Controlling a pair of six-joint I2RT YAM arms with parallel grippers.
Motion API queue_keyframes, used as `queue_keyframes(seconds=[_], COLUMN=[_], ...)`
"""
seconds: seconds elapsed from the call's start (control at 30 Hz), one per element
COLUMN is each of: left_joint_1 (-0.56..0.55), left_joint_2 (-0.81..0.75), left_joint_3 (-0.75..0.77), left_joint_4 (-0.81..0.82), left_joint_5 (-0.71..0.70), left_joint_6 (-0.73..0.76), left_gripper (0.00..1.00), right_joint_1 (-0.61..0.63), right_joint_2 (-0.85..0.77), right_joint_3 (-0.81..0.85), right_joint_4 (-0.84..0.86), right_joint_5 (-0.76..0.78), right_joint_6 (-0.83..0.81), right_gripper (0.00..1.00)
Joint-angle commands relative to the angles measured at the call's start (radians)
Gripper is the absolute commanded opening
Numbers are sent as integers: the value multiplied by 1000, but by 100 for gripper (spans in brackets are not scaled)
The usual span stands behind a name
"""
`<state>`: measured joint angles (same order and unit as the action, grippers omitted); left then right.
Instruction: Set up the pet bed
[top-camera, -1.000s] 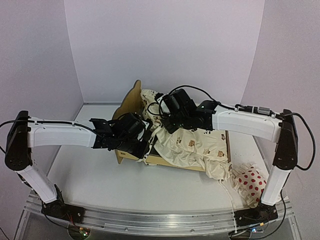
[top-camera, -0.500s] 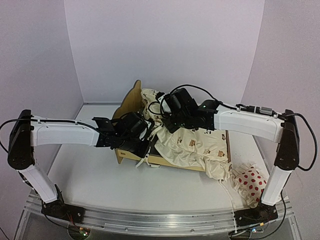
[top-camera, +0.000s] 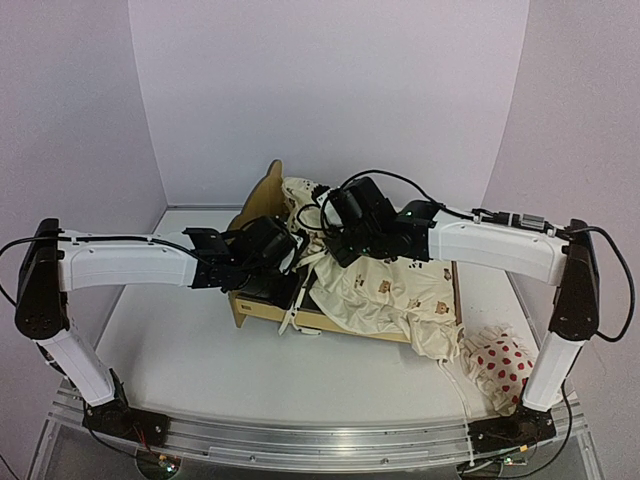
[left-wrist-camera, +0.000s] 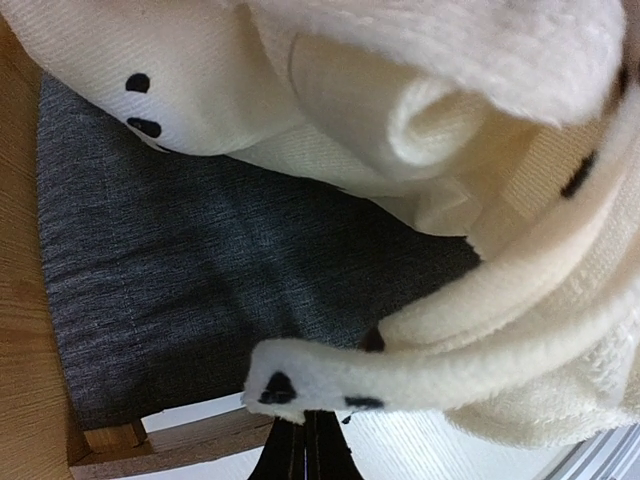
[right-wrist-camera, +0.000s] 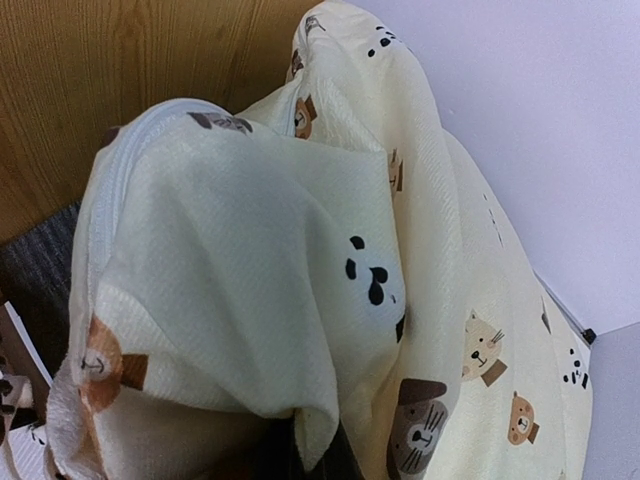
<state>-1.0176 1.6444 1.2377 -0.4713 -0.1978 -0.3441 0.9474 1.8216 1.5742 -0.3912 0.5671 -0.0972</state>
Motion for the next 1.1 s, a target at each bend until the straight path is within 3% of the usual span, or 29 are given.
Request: queue_keyframes(seconds=[0.0,0.57,1.07], left_joint_1=[1,1,8], left_joint_2=[-27,-13,-84], left_joint_3=[23,366,244], left_joint_4=[15,-139,-148], left_joint_5=[-56,-302,-314], left_joint_6=[-5,129,56], left_gripper=[0,0,0], right_joint_1=[-15,-15,-15], right_joint_2=[-59,-78,-39], right_joint_3=[-5,12,16], right_joint_4=[-49,-57,-66], right_joint_5=[23,-73,-123], right_joint_6=[14,46,80], right_gripper=[0,0,0])
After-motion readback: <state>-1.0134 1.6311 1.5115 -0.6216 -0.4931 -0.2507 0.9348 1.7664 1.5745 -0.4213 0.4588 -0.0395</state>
